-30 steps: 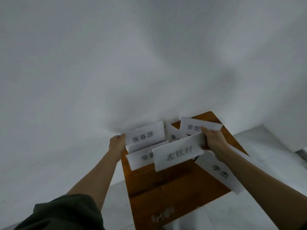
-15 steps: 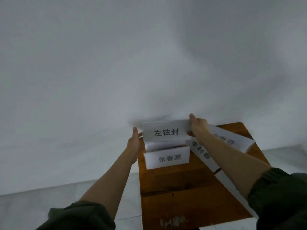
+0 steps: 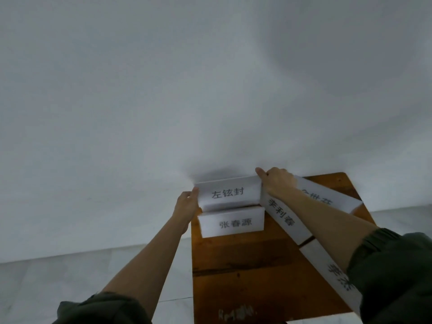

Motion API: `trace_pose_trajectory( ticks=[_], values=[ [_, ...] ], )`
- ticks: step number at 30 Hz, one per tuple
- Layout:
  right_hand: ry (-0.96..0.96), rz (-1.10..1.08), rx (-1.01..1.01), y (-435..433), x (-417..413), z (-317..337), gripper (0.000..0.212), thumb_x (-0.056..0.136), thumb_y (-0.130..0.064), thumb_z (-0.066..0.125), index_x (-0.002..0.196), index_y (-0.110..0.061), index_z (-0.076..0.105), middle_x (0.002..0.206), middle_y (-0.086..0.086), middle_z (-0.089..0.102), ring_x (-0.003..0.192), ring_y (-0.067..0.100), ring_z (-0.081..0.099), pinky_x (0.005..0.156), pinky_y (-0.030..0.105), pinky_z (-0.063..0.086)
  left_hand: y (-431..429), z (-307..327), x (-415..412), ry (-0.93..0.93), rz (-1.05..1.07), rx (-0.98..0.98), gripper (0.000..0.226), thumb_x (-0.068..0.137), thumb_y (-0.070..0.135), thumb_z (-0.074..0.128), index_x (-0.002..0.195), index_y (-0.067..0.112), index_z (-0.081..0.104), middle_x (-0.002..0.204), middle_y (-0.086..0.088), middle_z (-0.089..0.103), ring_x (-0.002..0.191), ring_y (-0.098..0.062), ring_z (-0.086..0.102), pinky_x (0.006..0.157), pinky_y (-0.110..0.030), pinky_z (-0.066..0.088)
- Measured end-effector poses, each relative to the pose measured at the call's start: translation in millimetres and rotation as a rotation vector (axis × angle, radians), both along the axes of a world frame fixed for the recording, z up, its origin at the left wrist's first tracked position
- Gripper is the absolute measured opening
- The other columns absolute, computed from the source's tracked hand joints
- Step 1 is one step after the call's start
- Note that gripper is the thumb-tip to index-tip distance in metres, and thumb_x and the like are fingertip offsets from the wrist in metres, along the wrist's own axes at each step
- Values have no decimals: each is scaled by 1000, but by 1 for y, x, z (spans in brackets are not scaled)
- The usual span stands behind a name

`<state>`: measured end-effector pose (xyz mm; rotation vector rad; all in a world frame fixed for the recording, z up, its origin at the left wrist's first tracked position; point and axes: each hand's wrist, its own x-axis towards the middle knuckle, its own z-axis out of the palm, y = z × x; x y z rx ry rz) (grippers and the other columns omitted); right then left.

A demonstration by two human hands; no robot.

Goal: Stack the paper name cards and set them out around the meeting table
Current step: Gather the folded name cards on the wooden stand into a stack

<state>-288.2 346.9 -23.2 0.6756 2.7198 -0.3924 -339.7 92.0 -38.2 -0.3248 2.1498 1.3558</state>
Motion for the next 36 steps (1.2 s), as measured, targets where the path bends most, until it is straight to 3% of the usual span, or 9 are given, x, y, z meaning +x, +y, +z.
trace_pose_trajectory(
  ticks=[5,7,10,13,18,20,24,30,36],
  values=[
    [158,-280,-74,27,41,-12,63,99,-60,24,89,-11,63,91,10,65,79,24,55,71,35,45,-24,-17,18,-237,51,-49,57,87,53,62,116,5,51,104,-9,58,107,-29,54,92,-43,47],
    [217,-364,-87,38,68,-16,62,99,-59,26,80,-12,63,85,8,66,76,23,60,74,39,52,-26,-20,28,-278,1,12,50,89,51,60,111,6,55,96,-7,61,94,-23,57,84,-38,48],
    [224,-501,-54,55,114,-18,57,100,-56,29,85,-13,63,83,7,65,75,24,61,74,38,52,-18,-25,38,-215,-6,89,37,95,45,53,101,8,60,88,-6,65,79,-18,60,63,-28,46],
    [231,-681,27,70,167,-23,52,100,-54,31,88,-14,62,84,8,62,77,26,58,71,35,47,-11,-32,45,-146,74,134,26,97,33,54,96,8,58,86,-8,63,75,-20,61,58,-27,46],
    [225,-976,90,91,262,-36,52,95,-57,35,111,-17,64,96,10,66,89,30,60,79,40,49,-14,-55,51,-192,189,205,35,92,35,63,103,2,62,99,-15,68,92,-33,66,87,-49,56],
    [158,-1061,51,97,295,-44,60,90,-64,34,115,-18,64,98,11,67,92,32,62,82,46,53,-12,-64,51,-204,231,207,46,87,41,67,112,3,64,102,-15,69,89,-33,65,84,-50,54],
    [104,-1091,-100,88,335,-54,58,85,-64,42,114,-16,55,88,5,65,81,26,62,76,41,53,-1,-48,69,-156,281,169,42,93,40,58,116,5,60,108,-15,64,86,-30,59,65,-37,47],
    [206,-1038,-141,66,349,-50,65,94,-59,44,140,-14,35,110,14,59,97,33,58,79,41,43,8,-29,115,-160,326,199,39,99,30,53,128,5,51,114,-16,56,95,-31,59,89,-47,53],
    [384,-968,-272,53,366,-60,66,92,-58,50,138,-16,32,114,10,59,100,33,60,81,41,47,8,-31,171,-156,377,183,39,98,28,53,129,4,49,118,-16,56,101,-34,58,78,-44,54]
  ],
)
